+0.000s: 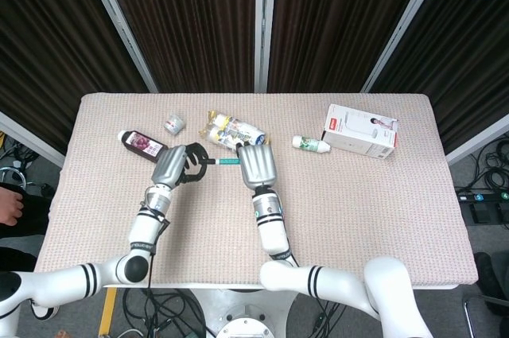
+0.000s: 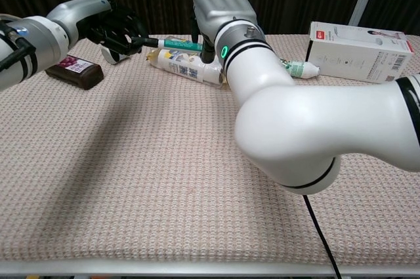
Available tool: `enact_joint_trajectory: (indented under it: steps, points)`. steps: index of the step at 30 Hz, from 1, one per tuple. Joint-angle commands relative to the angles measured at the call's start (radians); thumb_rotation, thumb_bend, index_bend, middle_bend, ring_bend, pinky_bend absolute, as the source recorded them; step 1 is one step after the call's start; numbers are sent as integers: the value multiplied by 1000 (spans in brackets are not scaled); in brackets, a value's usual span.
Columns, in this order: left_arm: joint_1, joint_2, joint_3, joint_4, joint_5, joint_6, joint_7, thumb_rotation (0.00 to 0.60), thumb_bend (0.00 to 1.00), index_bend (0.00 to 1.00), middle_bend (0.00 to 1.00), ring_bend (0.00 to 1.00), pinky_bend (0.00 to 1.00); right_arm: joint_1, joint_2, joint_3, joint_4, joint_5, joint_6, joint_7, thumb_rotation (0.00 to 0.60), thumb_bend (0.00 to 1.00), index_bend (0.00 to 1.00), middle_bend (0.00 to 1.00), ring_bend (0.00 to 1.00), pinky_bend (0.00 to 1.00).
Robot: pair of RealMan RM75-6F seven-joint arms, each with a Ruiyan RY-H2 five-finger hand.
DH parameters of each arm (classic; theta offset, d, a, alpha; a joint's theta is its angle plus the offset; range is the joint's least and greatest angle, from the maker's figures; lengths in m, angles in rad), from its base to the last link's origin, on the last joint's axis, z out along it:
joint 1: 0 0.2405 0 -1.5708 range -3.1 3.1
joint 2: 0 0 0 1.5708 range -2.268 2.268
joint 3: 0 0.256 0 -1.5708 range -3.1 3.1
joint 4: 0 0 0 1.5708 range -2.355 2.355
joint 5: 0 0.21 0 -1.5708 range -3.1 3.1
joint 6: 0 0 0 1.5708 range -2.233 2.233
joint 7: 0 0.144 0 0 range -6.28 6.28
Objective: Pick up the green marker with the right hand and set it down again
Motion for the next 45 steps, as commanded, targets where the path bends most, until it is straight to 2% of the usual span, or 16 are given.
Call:
enact_joint_trajectory:
  steps: [1, 11, 25, 36, 39, 45]
  points:
    - [0, 2, -1, 2, -1, -11, -14, 600, 427, 479, 530, 512, 551, -1, 1, -2, -1, -1, 1, 0, 600, 350, 639, 618, 865, 958]
    - [2, 8, -3, 2, -16, -26, -42, 600, 452, 499, 556, 543, 573, -3, 2, -3, -7, -6, 3, 10, 600, 350, 639, 619, 865, 958]
    - [22, -8, 4, 17, -9, 39, -38, 600, 462, 554, 615, 605, 626, -27, 25, -13, -34, -9, 24, 10, 600, 350, 641, 620, 865, 958]
    - [55, -6, 13, 16, -2, 70, -50, 600, 463, 567, 628, 617, 635, -77, 68, -36, -81, -14, 50, 16, 600, 350, 640, 620, 865, 958]
    - [72, 3, 24, 11, -8, 65, -58, 600, 463, 567, 628, 617, 635, -106, 91, -48, -115, -12, 59, 22, 600, 350, 641, 620, 865, 958]
    - [122, 14, 76, 20, 7, 45, -97, 600, 460, 567, 628, 617, 637, -194, 154, -114, -199, -6, 78, 29, 600, 350, 640, 620, 865, 959]
